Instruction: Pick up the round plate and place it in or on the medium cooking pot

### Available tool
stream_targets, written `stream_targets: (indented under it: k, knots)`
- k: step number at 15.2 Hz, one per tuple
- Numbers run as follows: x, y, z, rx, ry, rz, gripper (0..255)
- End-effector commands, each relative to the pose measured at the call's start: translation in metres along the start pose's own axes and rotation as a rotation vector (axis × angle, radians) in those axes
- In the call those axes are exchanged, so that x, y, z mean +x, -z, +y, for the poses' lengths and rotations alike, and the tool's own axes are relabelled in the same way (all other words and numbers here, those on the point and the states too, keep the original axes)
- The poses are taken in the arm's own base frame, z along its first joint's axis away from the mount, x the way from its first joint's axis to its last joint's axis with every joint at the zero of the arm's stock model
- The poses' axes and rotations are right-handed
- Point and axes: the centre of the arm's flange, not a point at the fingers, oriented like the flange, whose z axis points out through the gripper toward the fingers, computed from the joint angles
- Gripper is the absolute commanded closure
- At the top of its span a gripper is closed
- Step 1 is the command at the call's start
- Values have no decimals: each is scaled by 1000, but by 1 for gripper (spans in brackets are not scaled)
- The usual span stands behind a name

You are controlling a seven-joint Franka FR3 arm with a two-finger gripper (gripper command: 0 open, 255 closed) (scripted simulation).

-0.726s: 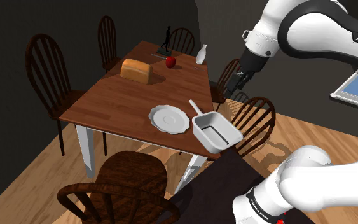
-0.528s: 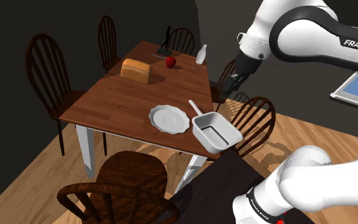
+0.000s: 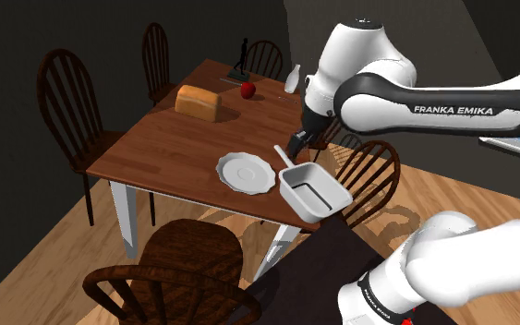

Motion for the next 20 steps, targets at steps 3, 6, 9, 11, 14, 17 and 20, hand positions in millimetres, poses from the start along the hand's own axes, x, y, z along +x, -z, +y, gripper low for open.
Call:
stream_targets:
  k: [3, 6, 9, 11, 14, 17, 20]
  knots:
    - [27, -45, -21, -45, 22, 14, 0]
    - [46, -77, -36, -80, 37, 22, 0]
    - [65, -110, -50, -115, 52, 31, 0]
    - [78, -132, -59, -139, 63, 37, 0]
    - [97, -166, -72, -173, 78, 46, 0]
    - [117, -200, -84, -208, 94, 54, 0]
    - [136, -234, -95, -243, 109, 63, 0]
